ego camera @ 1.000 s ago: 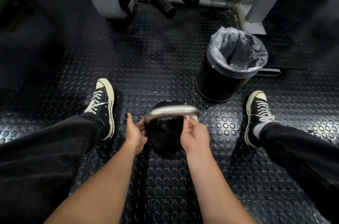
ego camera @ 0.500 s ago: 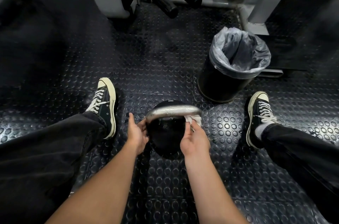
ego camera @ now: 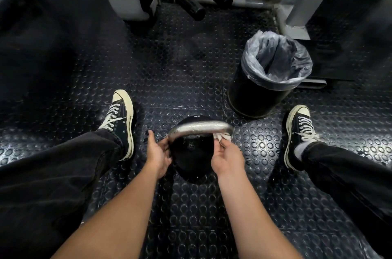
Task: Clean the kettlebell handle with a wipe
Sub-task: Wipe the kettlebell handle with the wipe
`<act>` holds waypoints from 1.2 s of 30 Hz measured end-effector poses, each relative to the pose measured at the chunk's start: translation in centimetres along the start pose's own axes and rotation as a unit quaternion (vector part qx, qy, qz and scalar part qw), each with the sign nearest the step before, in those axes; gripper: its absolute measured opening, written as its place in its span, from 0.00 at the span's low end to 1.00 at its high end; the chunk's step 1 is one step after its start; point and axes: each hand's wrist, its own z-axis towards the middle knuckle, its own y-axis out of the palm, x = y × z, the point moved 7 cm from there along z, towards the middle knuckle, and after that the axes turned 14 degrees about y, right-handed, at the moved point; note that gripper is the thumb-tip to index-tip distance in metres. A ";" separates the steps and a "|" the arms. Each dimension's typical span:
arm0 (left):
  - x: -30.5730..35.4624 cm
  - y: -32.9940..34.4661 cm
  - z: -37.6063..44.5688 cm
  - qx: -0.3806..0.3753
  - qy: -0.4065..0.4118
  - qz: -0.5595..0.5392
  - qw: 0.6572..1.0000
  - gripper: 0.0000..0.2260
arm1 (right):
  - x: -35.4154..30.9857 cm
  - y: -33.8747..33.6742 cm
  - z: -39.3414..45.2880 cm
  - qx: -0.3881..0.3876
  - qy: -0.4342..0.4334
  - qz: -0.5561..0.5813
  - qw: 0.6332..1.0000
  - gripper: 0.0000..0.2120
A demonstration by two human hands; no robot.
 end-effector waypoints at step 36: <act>0.4 0.1 -0.4 0.018 -0.001 -0.027 0.999 0.41 | -4.3 16.8 -5.1 -0.005 -0.238 -0.966 0.096 0.18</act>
